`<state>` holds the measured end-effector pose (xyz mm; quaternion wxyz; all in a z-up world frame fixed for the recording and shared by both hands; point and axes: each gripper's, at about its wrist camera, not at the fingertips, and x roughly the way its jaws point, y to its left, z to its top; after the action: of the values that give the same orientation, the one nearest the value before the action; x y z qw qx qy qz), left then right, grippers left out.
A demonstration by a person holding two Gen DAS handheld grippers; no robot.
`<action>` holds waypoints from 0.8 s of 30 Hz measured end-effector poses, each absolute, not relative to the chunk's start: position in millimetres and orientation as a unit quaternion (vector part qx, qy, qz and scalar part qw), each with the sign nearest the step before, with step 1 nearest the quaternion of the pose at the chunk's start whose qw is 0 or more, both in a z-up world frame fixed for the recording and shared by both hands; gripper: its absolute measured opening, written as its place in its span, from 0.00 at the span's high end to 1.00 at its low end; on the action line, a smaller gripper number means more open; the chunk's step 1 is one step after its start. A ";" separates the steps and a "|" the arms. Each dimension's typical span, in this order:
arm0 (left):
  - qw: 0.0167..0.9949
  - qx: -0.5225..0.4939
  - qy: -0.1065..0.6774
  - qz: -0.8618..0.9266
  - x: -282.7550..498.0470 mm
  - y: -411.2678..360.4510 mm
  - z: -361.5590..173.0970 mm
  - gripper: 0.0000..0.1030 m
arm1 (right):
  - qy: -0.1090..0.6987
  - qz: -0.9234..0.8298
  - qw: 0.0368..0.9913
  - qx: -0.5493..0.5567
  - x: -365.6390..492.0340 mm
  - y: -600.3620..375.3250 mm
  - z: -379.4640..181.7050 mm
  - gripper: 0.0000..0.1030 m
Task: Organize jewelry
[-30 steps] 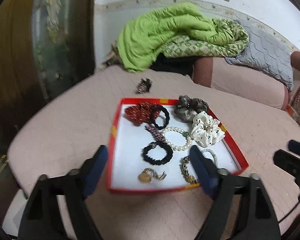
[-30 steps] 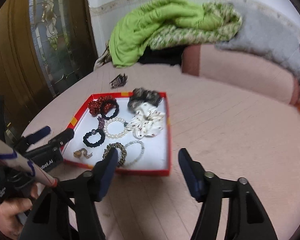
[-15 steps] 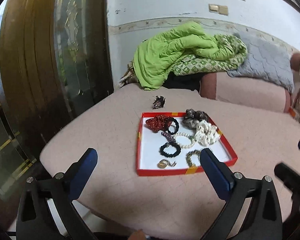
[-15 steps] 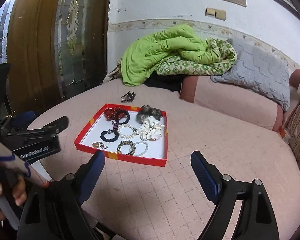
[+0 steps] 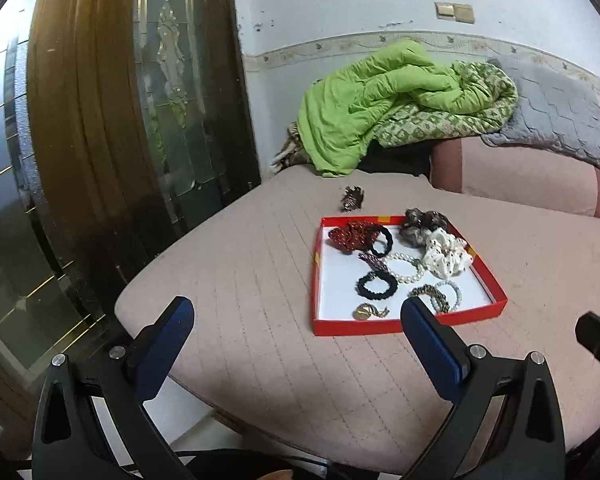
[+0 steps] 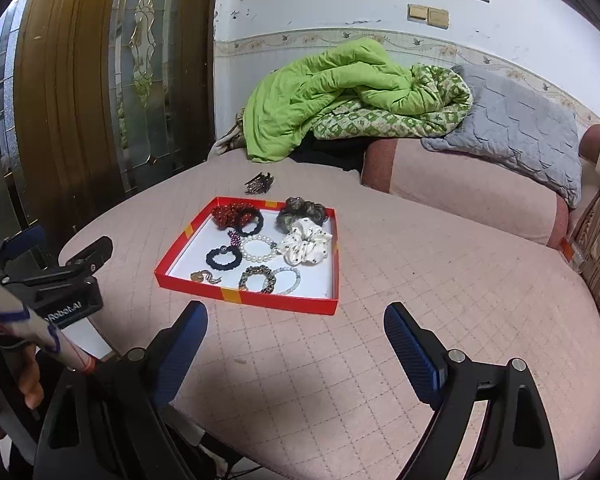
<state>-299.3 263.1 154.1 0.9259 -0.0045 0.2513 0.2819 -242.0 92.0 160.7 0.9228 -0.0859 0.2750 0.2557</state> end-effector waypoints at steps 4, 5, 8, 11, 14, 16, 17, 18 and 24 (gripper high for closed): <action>0.924 -0.036 0.265 0.273 -296.8 272.1 141.1 0.00 | 0.280 0.256 0.921 -0.092 -242.6 96.1 155.9 0.10; 0.923 -0.042 0.269 0.272 -295.9 274.0 138.1 0.00 | 0.281 0.255 0.920 -0.093 -241.9 97.0 154.7 0.10; 0.919 -0.041 0.273 0.282 -293.6 277.8 128.5 0.00 | 0.288 0.254 0.919 -0.091 -238.9 97.8 151.2 0.10; 0.916 -0.034 0.278 0.288 -291.9 280.5 120.5 0.00 | 0.293 0.253 0.918 -0.091 -236.3 99.5 148.6 0.10; 0.914 -0.046 0.289 0.282 -289.3 285.1 116.1 0.00 | 0.296 0.253 0.916 -0.093 -235.1 101.6 145.7 0.10; 0.912 -0.049 0.293 0.284 -287.4 288.1 114.1 0.00 | 0.299 0.253 0.915 -0.096 -234.2 103.2 142.9 0.10; 0.911 -0.052 0.294 0.283 -286.2 288.9 113.4 0.00 | 0.301 0.254 0.914 -0.096 -233.2 103.2 141.8 0.10; 0.911 -0.055 0.295 0.281 -286.0 289.7 113.2 0.00 | 0.303 0.254 0.914 -0.097 -232.4 103.7 140.5 0.10; 0.912 -0.063 0.292 0.280 -287.8 292.2 113.1 0.00 | 0.310 0.251 0.912 -0.095 -227.4 104.4 136.2 0.10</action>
<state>-287.8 292.2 113.1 0.9124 -0.0626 0.2919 0.2800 -227.4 104.4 136.2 0.9122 -0.0948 0.3097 0.2509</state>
